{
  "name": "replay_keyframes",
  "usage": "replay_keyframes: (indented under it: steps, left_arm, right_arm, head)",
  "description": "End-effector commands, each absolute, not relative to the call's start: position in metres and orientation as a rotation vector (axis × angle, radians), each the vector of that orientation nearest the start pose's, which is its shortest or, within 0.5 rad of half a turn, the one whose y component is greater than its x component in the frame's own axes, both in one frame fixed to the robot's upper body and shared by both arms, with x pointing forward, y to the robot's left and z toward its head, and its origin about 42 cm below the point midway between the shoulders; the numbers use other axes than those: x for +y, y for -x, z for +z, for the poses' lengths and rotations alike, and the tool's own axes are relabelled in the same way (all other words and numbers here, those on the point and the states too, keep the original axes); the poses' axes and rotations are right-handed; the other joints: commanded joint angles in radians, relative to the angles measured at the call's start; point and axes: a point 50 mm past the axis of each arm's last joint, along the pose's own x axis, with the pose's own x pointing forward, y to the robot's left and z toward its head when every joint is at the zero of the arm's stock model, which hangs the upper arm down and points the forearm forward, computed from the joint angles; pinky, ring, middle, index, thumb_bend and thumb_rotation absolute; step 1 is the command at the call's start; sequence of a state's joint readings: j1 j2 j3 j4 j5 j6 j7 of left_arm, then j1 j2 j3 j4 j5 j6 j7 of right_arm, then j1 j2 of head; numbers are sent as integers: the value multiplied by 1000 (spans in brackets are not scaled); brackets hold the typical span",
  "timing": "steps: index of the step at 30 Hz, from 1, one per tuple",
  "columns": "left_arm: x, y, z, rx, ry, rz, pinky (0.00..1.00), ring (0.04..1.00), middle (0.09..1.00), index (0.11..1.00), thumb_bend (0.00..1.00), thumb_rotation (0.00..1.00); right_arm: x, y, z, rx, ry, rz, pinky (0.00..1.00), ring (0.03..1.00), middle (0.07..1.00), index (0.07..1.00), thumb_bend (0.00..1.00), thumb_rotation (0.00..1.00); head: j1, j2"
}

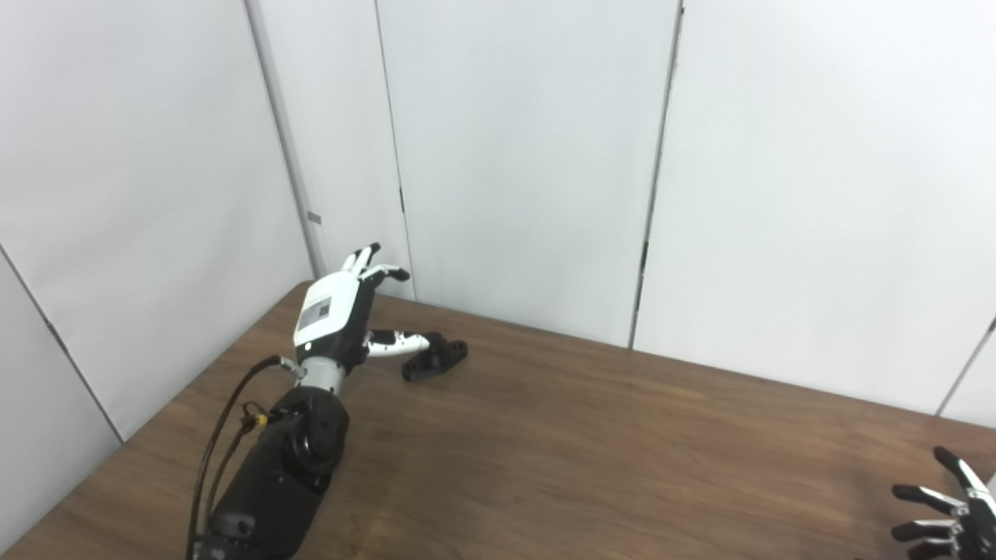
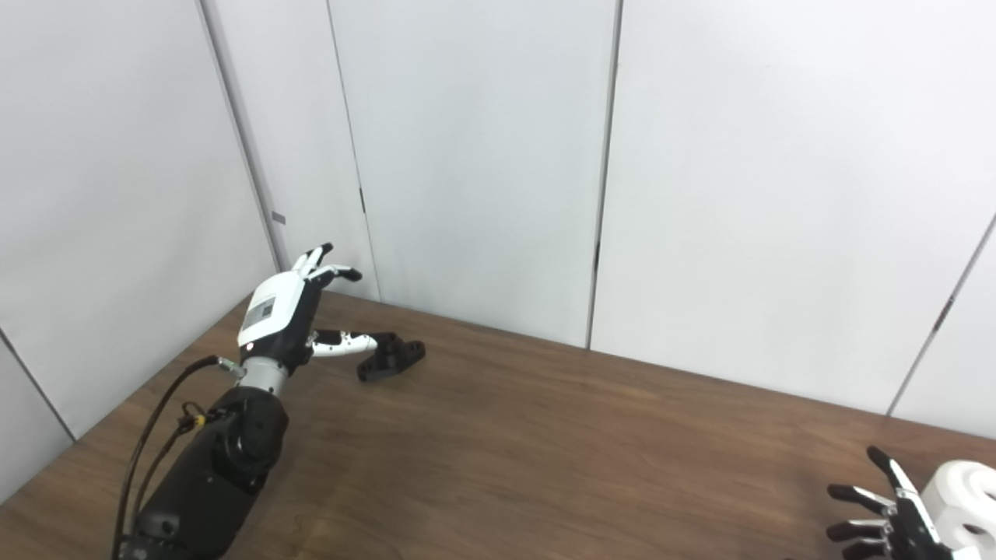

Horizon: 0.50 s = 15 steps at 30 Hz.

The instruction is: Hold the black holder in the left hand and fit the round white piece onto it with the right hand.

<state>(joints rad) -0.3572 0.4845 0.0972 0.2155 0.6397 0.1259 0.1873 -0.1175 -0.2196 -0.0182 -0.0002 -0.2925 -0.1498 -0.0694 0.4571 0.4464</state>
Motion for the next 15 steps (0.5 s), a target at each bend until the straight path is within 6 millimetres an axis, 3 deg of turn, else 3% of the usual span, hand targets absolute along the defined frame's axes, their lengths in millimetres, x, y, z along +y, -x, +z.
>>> replay_keyframes:
  steps: [1,12,15]
  left_arm:
    - [407,-400,244,-168,-1113,478,933,1000,1000,756,1000,419]
    - [409,-410,226,-63,-1162,465,912,1000,1000,769,1000,562]
    - [408,-411,219,-28,-1141,434,966,1000,1000,773,1000,567]
  right_arm:
    - [-280,-325,169,-356,502,-60,436,545,715,912,610,61]
    - [-282,-326,170,-350,510,-57,441,551,716,907,622,105]
    - [-283,-326,171,-346,510,-58,436,549,715,905,622,85]
  head:
    - [1,3]
    - [-1,8]
    - [0,10]
